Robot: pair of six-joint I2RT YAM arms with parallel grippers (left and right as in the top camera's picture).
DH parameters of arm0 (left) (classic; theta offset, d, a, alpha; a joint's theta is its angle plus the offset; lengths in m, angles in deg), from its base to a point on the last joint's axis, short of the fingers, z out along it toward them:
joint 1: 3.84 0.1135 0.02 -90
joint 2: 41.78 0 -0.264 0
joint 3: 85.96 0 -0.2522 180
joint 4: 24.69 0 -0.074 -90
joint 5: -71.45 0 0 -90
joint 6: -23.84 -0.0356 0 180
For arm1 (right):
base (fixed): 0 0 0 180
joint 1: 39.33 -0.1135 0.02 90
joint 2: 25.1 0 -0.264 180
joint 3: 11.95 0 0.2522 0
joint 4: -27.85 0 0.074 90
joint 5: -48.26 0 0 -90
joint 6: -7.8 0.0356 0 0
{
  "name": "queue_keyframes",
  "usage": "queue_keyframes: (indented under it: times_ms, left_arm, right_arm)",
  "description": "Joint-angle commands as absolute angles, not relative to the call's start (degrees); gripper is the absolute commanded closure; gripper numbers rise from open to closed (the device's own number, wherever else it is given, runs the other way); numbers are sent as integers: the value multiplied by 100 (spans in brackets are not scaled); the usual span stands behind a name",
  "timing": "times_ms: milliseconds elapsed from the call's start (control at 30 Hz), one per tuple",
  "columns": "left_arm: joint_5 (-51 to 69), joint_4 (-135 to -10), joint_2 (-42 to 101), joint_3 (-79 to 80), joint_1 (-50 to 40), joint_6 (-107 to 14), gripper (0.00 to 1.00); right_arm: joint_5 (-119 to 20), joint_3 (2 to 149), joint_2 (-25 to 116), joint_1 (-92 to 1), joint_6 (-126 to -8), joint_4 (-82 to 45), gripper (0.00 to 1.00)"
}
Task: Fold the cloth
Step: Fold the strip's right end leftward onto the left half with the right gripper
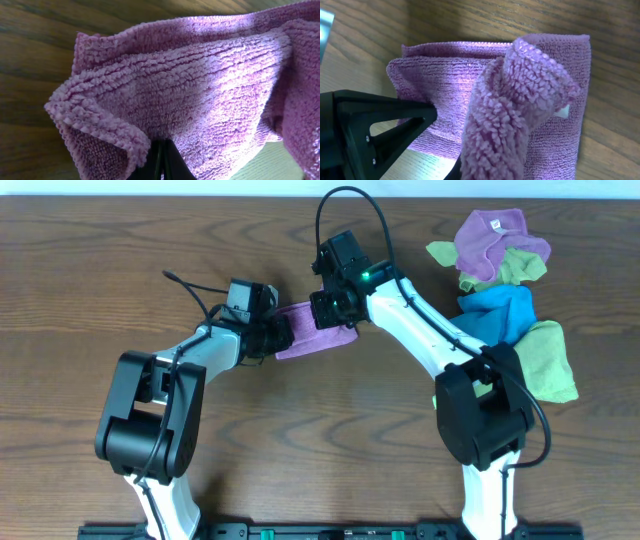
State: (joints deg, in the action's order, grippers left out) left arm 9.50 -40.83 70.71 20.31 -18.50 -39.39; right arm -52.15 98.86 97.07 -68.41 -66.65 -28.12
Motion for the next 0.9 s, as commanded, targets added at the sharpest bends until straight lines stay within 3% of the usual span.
queue_keyframes:
  times_ms: [0, 233, 633, 867]
  left_arm:
    - [1195, -4091, 7355, 2230, -1930, -3826, 94]
    - [1425, -3849, 7007, 2230, -1893, -3835, 94]
    - [1191, -3884, 5200, 2230, -1367, -3913, 94]
    - [1283, -5009, 3438, 2230, -643, -4086, 94]
  right_arm:
    - [-5183, 10044, 9606, -6896, -6595, -2856, 98]
    - [-5181, 10044, 9602, -6856, -6665, -2990, 98]
    - [-5181, 10050, 9446, -6823, -6949, -3094, 98]
    - [-5185, 10050, 9442, -7003, -7183, -2922, 99]
